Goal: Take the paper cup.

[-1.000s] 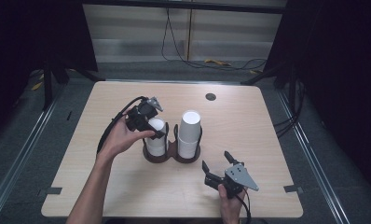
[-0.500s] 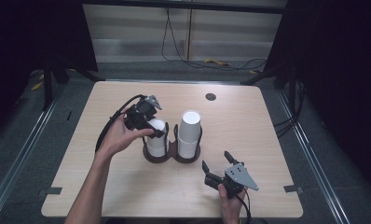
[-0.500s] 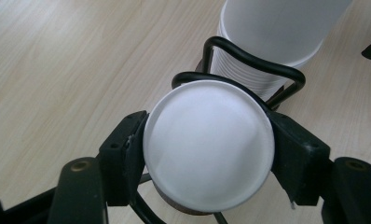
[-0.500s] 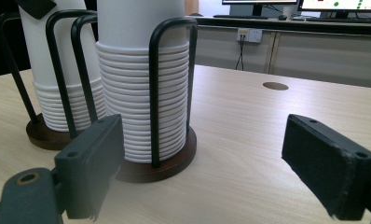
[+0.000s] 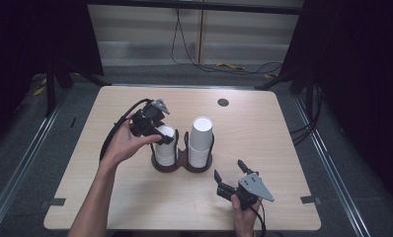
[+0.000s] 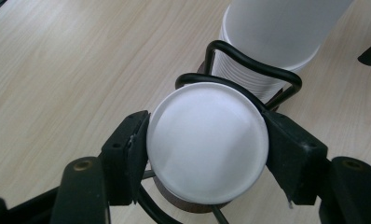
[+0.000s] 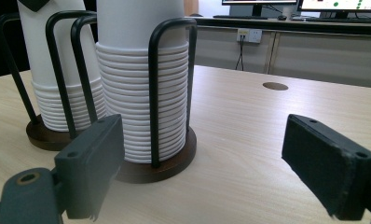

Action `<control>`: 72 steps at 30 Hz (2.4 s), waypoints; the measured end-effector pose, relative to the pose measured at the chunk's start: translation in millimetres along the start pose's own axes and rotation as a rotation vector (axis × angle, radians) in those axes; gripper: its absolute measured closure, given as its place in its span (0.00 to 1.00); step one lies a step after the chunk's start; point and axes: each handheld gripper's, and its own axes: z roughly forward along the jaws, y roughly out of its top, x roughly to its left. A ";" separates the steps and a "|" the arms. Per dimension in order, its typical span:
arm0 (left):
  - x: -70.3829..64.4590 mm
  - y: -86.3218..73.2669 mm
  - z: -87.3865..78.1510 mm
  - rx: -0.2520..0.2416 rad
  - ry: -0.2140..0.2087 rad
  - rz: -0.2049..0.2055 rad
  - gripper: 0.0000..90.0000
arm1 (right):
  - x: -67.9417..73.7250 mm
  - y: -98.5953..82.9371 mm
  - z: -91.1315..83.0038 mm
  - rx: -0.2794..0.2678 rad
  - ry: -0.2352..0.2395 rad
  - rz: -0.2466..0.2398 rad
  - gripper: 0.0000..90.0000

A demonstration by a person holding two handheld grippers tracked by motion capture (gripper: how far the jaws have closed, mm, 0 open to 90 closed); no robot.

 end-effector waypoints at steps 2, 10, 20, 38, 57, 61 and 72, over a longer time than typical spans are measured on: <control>0.2 -0.1 -0.9 -0.002 0.005 0.004 0.39 | 0.0 0.0 0.0 0.000 0.000 -0.001 0.14; -0.7 0.5 -11.6 -0.046 0.016 -0.006 0.39 | -0.1 -0.1 0.1 -0.003 0.002 0.002 0.14; -1.3 -1.4 -17.2 -0.067 0.019 -0.010 0.39 | -0.2 -0.1 -0.2 -0.002 0.000 0.002 0.14; -1.5 -1.0 -37.5 -0.132 0.018 -0.026 0.40 | -0.2 -0.1 -0.2 -0.002 -0.001 0.003 0.14; -3.6 3.7 -64.8 -0.195 0.050 -0.036 0.40 | -0.5 -0.1 0.2 0.000 0.001 0.008 0.14; -7.8 2.7 -71.9 -0.249 0.062 -0.033 0.40 | -0.6 -0.2 0.3 -0.001 0.003 0.007 0.14; -13.6 -5.3 -78.1 -0.336 0.062 -0.046 0.40 | -0.8 -0.2 -0.2 -0.003 0.001 0.005 0.14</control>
